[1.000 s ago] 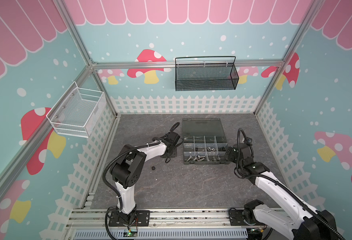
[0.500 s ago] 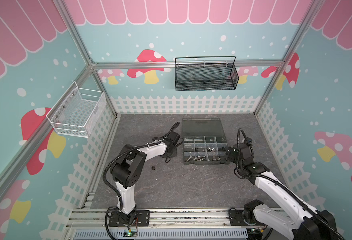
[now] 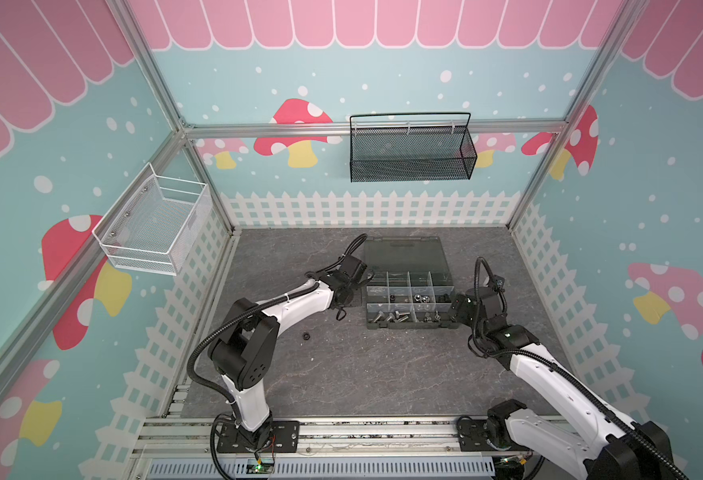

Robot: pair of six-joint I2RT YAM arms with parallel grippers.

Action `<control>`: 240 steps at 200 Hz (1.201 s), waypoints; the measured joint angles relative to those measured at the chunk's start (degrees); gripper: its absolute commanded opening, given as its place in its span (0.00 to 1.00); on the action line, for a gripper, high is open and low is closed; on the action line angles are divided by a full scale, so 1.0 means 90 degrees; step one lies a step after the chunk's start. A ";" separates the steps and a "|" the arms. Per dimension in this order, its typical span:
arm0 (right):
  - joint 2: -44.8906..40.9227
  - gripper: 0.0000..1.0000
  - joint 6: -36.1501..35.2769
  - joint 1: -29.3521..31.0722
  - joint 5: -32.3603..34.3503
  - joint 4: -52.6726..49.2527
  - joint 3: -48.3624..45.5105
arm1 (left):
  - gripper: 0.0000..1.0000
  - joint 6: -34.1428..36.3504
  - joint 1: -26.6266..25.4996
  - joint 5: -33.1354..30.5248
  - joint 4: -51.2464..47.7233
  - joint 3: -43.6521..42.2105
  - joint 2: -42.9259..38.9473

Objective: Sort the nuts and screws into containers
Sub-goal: 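Lift the black nut with the left gripper and carry it over the box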

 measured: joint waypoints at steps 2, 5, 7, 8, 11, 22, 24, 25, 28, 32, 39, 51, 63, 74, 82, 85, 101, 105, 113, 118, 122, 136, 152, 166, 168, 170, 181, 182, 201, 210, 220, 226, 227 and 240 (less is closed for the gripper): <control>0.0000 0.97 0.0000 0.0000 0.0000 0.0000 0.0000 | 0.20 -0.0002 -0.0024 0.0002 0.0007 0.0032 -0.0010; 0.0000 0.97 0.0000 0.0000 0.0000 0.0000 0.0000 | 0.20 0.0000 -0.0053 0.0005 0.0022 0.0073 -0.0017; 0.0000 0.97 0.0002 0.0000 0.0000 0.0000 0.0000 | 0.20 -0.0002 -0.0080 0.0012 0.0029 0.0107 -0.0019; 0.0000 0.97 0.0002 0.0000 0.0000 0.0000 0.0000 | 0.20 0.0000 -0.0097 0.0017 0.0032 0.0129 -0.0022; -0.0002 0.97 0.0000 0.0000 0.0000 0.0000 -0.0002 | 0.20 0.0000 -0.0124 0.0022 0.0051 0.0170 -0.0024; -0.0017 0.97 0.0005 0.0000 0.0000 -0.0002 -0.0015 | 0.20 0.0000 -0.0238 0.0075 0.0109 0.0335 -0.0024; -0.0022 0.97 0.0005 0.0000 0.0000 -0.0002 -0.0017 | 0.20 0.0000 -0.0255 0.0087 0.0121 0.0364 -0.0024; -0.0024 0.97 0.0005 0.0000 0.0000 -0.0002 -0.0017 | 0.20 0.0000 -0.0270 0.0092 0.0129 0.0386 -0.0022; -0.0029 0.97 0.0007 0.0000 0.0000 0.0000 -0.0022 | 0.20 -0.0002 -0.0296 0.0112 0.0136 0.0427 -0.0017; -0.0039 0.97 0.0007 0.0000 0.0000 0.0000 -0.0029 | 0.20 0.0000 -0.0330 0.0138 0.0151 0.0493 -0.0007; -0.0056 0.97 0.0019 0.0000 0.0000 -0.0002 -0.0041 | 0.20 0.0002 -0.0386 0.0177 0.0175 0.0614 0.0027; -0.0083 0.97 0.0024 0.0000 0.0002 -0.0002 -0.0051 | 0.20 0.0000 -0.0466 0.0260 0.0214 0.0869 0.0143; -0.0102 0.97 0.0027 0.0000 0.0005 -0.0002 -0.0056 | 0.20 0.0002 -0.0546 0.0338 0.0255 0.1149 0.0328; -0.0119 0.97 0.0027 0.0000 0.0007 0.0000 -0.0068 | 0.20 0.0007 -0.0610 0.0413 0.0299 0.1399 0.0542; -0.0129 0.97 0.0027 0.0000 0.0015 -0.0005 -0.0073 | 0.20 0.0017 -0.0656 0.0464 0.0316 0.1571 0.0704; -0.0131 0.97 0.0027 0.0000 0.0017 -0.0002 -0.0078 | 0.20 0.0019 -0.0670 0.0474 0.0325 0.1615 0.0758; -0.0131 0.97 0.0024 0.0000 0.0022 -0.0005 -0.0083 | 0.20 0.0022 -0.0738 0.0593 0.0347 0.1851 0.1059; -0.0131 0.97 0.0024 0.0000 0.0022 -0.0005 -0.0083 | 0.20 0.0019 -0.0758 0.0610 0.0347 0.1904 0.1129; -0.0131 0.97 0.0024 0.0000 0.0024 -0.0002 -0.0083 | 0.20 0.0022 -0.0775 0.0680 0.0345 0.2001 0.1273; -0.0131 0.97 0.0024 0.0000 0.0024 -0.0005 -0.0083 | 0.20 0.0022 -0.0794 0.0707 0.0347 0.2052 0.1350; -0.0131 0.97 0.0024 0.0000 0.0027 -0.0005 -0.0083 | 0.20 0.0019 -0.0804 0.0738 0.0340 0.2101 0.1413; -0.0131 0.97 0.0027 0.0000 0.0027 -0.0002 -0.0083 | 0.20 0.0019 -0.0821 0.0835 0.0345 0.2227 0.1600; -0.0131 0.97 0.0024 0.0000 0.0027 -0.0002 -0.0083 | 0.21 0.0022 -0.0835 0.0933 0.0342 0.2324 0.1756; -0.0131 0.97 0.0027 0.0000 0.0024 -0.0002 -0.0083 | 0.22 0.0022 -0.0850 0.1010 0.0342 0.2431 0.1882; -0.0131 0.97 0.0027 0.0000 0.0024 -0.0005 -0.0083 | 0.23 0.0022 -0.0852 0.1020 0.0342 0.2443 0.1894; -0.0131 0.97 0.0027 0.0000 0.0024 -0.0002 -0.0083 | 0.23 0.0019 -0.0857 0.1030 0.0345 0.2460 0.1911; -0.0131 0.97 0.0027 0.0000 0.0024 -0.0005 -0.0083 | 0.26 0.0024 -0.0879 0.1078 0.0347 0.2548 0.2013; -0.0131 0.97 0.0027 0.0000 0.0024 -0.0002 -0.0083 | 0.26 0.0017 -0.0884 0.1081 0.0347 0.2557 0.2025; -0.0131 0.97 0.0027 0.0000 0.0022 -0.0002 -0.0083 | 0.32 0.0024 -0.0930 0.1124 0.0345 0.2620 0.2154; -0.0131 0.97 0.0027 0.0000 0.0024 -0.0002 -0.0083 | 0.33 0.0019 -0.0947 0.1141 0.0342 0.2623 0.2188; -0.0131 0.97 0.0027 0.0000 0.0024 -0.0002 -0.0083 | 0.34 0.0022 -0.0962 0.1141 0.0342 0.2623 0.2212; -0.0131 0.97 0.0029 0.0000 0.0022 -0.0002 -0.0083 | 0.35 0.0019 -0.0967 0.1144 0.0342 0.2623 0.2222; -0.0131 0.97 0.0027 0.0000 0.0022 -0.0002 -0.0083 | 0.35 0.0022 -0.0969 0.1144 0.0345 0.2623 0.2222; -0.0131 0.97 0.0032 0.0000 0.0024 -0.0002 -0.0083 | 0.35 0.0022 -0.0969 0.1141 0.0342 0.2623 0.2225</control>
